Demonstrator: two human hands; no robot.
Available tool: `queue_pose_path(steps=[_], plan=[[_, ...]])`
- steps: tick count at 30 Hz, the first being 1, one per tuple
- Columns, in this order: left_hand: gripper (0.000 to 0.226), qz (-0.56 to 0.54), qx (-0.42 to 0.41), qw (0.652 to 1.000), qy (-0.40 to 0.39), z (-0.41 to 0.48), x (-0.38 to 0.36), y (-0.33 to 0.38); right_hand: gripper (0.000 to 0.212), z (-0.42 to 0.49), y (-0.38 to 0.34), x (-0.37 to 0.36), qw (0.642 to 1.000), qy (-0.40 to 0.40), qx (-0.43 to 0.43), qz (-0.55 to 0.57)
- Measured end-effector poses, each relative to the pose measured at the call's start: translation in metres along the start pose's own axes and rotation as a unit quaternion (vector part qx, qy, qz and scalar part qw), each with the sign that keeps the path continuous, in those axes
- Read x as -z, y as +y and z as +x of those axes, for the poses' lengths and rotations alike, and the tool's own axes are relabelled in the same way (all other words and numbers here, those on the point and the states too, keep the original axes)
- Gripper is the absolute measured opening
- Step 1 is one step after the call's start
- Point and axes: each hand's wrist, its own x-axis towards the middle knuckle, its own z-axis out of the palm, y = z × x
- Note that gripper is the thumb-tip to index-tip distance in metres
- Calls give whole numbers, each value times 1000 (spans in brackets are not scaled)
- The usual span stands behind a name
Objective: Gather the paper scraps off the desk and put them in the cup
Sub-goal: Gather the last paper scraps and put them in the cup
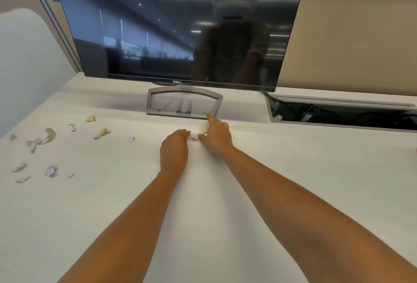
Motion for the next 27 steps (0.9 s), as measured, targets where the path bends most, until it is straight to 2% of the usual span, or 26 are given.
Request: queue_pose_path(steps=[2, 5, 8, 10, 12, 15, 19, 23, 27], plan=[[37, 27, -5, 999, -17, -11, 1, 3, 62, -8, -5, -5, 999, 15, 22, -33], [39, 44, 7, 998, -35, -26, 2, 2, 52, -19, -13, -11, 994, -4, 77, -82], [37, -12, 55, 998, -39, -39, 6, 1, 27, -32, -13, -11, 981, -15, 142, -128], [37, -65, 81, 994, -35, -49, 10, 4, 20, -40, -11, -7, 979, -22, 155, -130], [37, -99, 95, 990, -35, -58, 13, 6, 21, -49, -10, -1, 982, -42, 147, -109], [37, -69, 91, 993, -43, -72, 18, 8, 25, -66, -2, 7, 991, -44, 116, -54], [33, -124, 116, 985, -1, -87, 22, 12, 27, -90, 16, 15, 994, -40, 99, -26], [43, -107, 63, 992, 20, -100, 27, 18, 29, -104, 29, 22, 995, -57, 78, -25], [58, -71, 0, 996, -60, -111, 26, 25, 37, -125, 43, 28, 994, -32, 98, -42]])
